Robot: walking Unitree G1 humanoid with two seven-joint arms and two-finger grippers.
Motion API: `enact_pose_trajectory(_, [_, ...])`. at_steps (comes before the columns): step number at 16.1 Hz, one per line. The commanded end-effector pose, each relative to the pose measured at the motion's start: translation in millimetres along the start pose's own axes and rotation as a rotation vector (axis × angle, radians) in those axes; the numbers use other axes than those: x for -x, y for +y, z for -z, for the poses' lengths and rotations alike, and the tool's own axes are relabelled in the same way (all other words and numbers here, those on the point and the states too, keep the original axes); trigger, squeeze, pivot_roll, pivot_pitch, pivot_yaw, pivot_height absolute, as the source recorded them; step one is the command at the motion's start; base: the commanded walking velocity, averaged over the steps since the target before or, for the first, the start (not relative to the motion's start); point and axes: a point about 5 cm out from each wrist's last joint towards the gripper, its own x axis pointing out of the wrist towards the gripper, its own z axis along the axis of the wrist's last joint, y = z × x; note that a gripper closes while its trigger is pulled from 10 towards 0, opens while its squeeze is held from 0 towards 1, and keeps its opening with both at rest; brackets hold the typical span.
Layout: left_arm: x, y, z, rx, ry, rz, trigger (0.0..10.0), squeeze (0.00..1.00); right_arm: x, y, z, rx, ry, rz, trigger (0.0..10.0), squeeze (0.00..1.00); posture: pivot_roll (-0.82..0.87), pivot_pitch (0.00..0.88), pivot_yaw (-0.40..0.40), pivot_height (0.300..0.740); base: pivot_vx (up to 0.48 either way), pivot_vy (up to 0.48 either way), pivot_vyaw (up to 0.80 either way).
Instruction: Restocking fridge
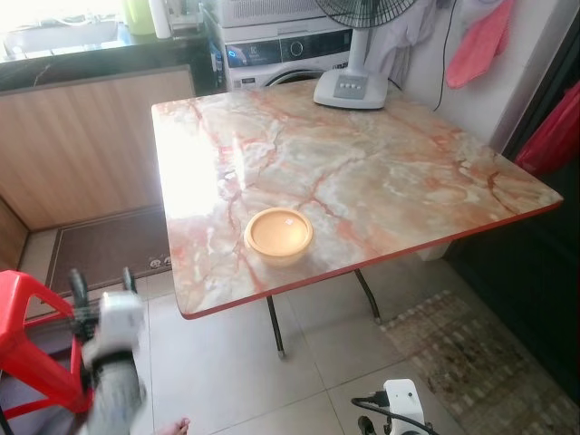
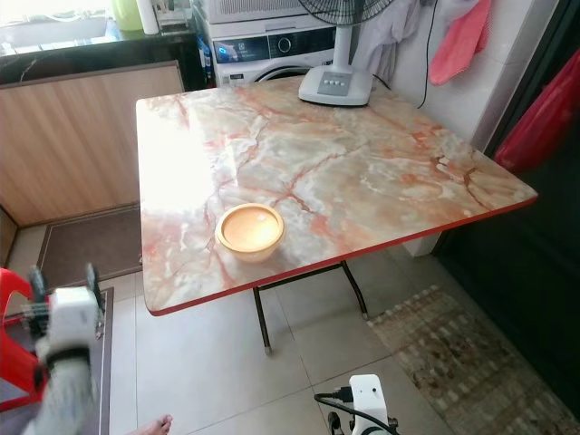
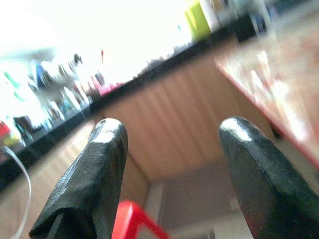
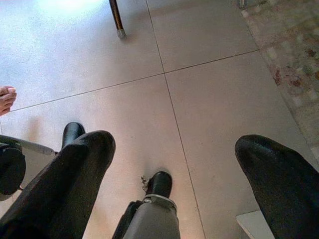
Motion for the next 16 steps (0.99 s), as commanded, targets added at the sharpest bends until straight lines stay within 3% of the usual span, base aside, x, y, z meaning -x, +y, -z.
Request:
enact_pose_trajectory(1, [-8.1,0.5,-7.1,0.031,-0.015,0.004,10.0,0.00,-0.3,0.3,-1.9,0.010,-0.002,-0.005,10.0,0.00,0.05,0.006,0.010,0.740,0.000,0.000,0.00])
enact_pose_trajectory(3, [-24.0,-17.8,-35.9,0.131,-0.087,0.125,10.0,0.00,-0.2,-0.6,-2.0,0.015,-0.002,-0.004,10.0,0.00,0.06,0.010,0.001,0.740,0.000,0.000,0.00])
enact_pose_trajectory(4, [-30.3,-35.5,-51.3,0.224,-0.099,0.236,10.0,0.00,-0.1,-1.1,-2.0,0.019,0.000,-0.004,10.0,0.00,0.06,0.013,-0.002,0.740,0.000,0.000,0.00])
enact_pose_trajectory(5, [-30.7,-40.5,-54.6,0.240,-0.097,0.269,10.0,0.00,-0.1,-1.4,-1.9,0.021,0.001,-0.004,10.0,0.00,0.07,0.012,-0.005,0.740,0.000,0.000,0.00])
enact_pose_trajectory(6, [-25.6,-62.8,-65.8,0.315,-0.081,0.455,10.0,0.00,-0.1,-1.3,-2.3,0.028,0.001,-0.005,10.0,0.00,0.06,0.013,-0.002,0.740,0.000,0.000,0.00])
enact_pose_trajectory(9, [-22.0,-64.9,-62.3,0.401,-0.005,0.459,10.0,0.00,-0.2,-2.9,-5.1,0.006,-0.016,0.011,10.0,0.00,0.05,0.018,0.004,0.740,0.000,0.000,0.00])
enact_pose_trajectory(16, [-24.5,-61.9,-66.0,0.409,-0.003,0.486,10.0,0.00,-0.3,-2.7,-5.3,-0.001,-0.020,0.015,10.0,0.00,0.06,0.003,0.008,0.740,0.000,0.000,0.00])
